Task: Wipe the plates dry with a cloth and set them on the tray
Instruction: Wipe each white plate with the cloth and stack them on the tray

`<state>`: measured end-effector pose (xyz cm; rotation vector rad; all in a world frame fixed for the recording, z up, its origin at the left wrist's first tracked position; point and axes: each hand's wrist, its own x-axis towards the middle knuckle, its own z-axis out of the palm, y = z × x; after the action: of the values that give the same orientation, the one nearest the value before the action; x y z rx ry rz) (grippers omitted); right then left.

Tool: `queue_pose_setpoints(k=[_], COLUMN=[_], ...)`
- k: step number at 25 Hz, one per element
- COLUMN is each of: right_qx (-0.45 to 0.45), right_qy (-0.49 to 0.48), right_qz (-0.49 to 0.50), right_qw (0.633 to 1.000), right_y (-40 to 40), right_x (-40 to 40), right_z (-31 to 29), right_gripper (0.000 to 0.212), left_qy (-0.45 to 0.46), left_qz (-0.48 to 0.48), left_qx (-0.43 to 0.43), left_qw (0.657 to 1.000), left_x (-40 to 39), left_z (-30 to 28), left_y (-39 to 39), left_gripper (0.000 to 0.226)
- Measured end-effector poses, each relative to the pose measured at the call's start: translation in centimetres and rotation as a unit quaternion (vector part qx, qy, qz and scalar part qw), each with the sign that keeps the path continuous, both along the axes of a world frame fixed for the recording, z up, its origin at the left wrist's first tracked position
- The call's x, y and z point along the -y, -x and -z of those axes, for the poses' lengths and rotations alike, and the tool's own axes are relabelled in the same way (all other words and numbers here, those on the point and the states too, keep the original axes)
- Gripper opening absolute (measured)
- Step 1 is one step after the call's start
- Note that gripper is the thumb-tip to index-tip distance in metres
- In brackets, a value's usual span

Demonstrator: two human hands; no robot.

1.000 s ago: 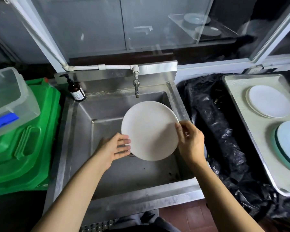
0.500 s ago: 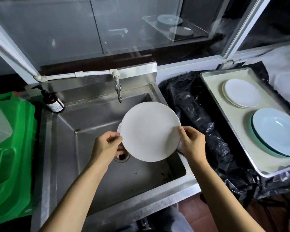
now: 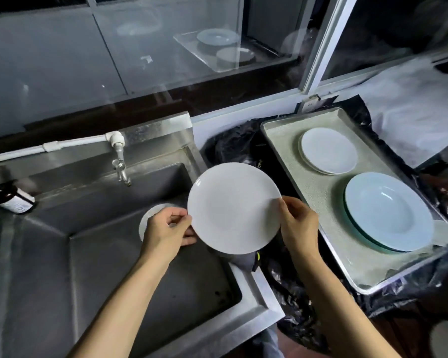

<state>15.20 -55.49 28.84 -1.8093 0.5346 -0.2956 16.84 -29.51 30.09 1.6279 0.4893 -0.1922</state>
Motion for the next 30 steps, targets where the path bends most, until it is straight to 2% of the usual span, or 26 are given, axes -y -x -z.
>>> queue_pose_setpoints(k=[8,17,19,21,24,27,30], right_qx=[-0.029,-0.085,-0.095,-0.100,-0.104,-0.103,-0.108], right_qy=[0.008,0.020,0.027,0.044,0.094,0.131,0.155], right_qz=[0.062,0.088,0.109,0.113,0.106,0.127,0.131], right_qw=[0.998,0.992,0.989,0.987,0.984,0.978,0.973], right_y=[-5.9,-13.0,-14.6,-16.1,-18.4,-20.4,-21.9], right_x=[14.2,27.6,30.0,32.2,34.6,35.7,35.9], right_z=[2.2,5.4,6.4,7.4,8.5,9.0,9.3], right_gripper=[0.010,0.033,0.028,0.015,0.024,0.019,0.017], left_qy=[-0.010,-0.024,-0.031,-0.047,-0.061,-0.089,-0.130], left_qz=[0.022,0.072,0.079,0.086,0.094,0.094,0.092], left_qx=[-0.019,-0.029,-0.025,-0.022,-0.018,-0.001,0.015], left_qw=[1.000,0.997,0.996,0.995,0.994,0.992,0.987], left_x=[14.8,28.6,31.1,33.5,36.2,38.1,38.9], left_z=[1.2,4.7,5.9,7.1,8.7,9.9,10.6], left_y=[-6.5,-15.0,-16.9,-18.7,-20.9,-22.6,-23.8], left_gripper=[0.006,0.008,0.008,0.008,0.011,0.016,0.005])
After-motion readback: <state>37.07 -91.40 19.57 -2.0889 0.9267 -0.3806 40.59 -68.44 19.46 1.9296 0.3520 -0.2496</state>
